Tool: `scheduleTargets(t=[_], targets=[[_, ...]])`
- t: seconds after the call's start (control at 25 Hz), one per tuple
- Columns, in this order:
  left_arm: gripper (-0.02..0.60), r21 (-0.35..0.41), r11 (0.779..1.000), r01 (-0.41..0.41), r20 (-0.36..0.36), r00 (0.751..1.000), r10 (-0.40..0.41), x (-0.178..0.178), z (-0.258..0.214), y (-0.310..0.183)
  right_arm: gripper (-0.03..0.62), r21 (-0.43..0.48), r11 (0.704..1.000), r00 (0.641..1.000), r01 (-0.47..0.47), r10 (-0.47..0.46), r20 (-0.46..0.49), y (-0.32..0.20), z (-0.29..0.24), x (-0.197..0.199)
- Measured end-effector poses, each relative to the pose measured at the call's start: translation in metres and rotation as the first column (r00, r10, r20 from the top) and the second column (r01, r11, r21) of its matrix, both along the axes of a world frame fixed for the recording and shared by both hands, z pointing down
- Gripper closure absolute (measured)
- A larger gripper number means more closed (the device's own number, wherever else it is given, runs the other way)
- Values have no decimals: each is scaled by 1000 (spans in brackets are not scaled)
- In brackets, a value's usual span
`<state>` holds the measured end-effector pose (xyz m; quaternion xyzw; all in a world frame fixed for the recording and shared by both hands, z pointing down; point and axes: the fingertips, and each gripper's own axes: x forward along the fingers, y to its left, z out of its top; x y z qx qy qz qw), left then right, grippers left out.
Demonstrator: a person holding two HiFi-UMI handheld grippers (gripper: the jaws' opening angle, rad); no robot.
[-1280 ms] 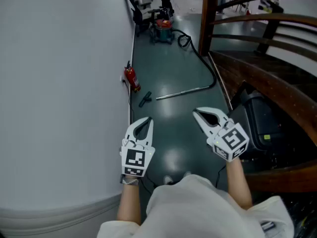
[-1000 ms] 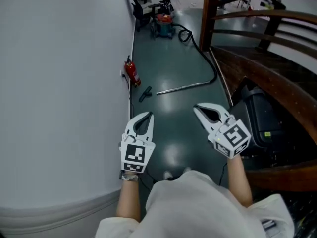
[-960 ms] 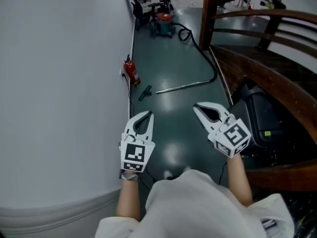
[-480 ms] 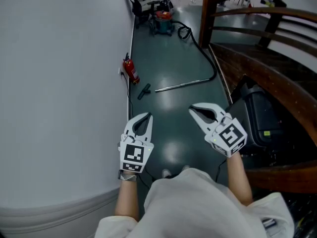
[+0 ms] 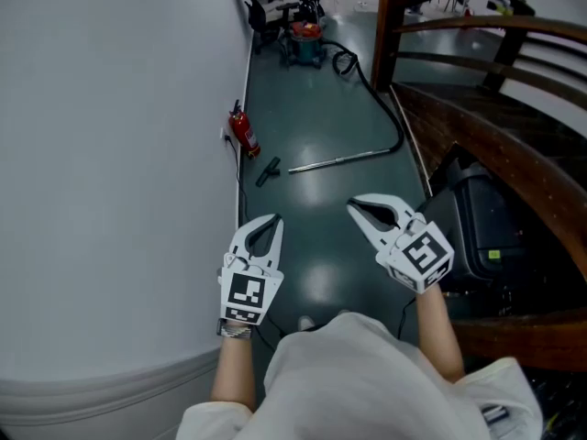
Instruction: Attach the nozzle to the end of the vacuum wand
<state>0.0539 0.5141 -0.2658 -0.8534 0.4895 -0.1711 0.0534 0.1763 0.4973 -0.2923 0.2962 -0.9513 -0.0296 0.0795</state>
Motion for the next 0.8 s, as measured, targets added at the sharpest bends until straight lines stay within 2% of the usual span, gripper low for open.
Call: scheduleTargets(t=[0.44,0.8], targets=[[584,-34,999,9,2,1000,-9,14,14,-13,566,-12,1000,1000,-17,18,4,-21,8,15],[584,-22,999,24,-6,1000,-24,26,9,-27,566,7,1000,1000,-7,7,-13,-33,5,26]])
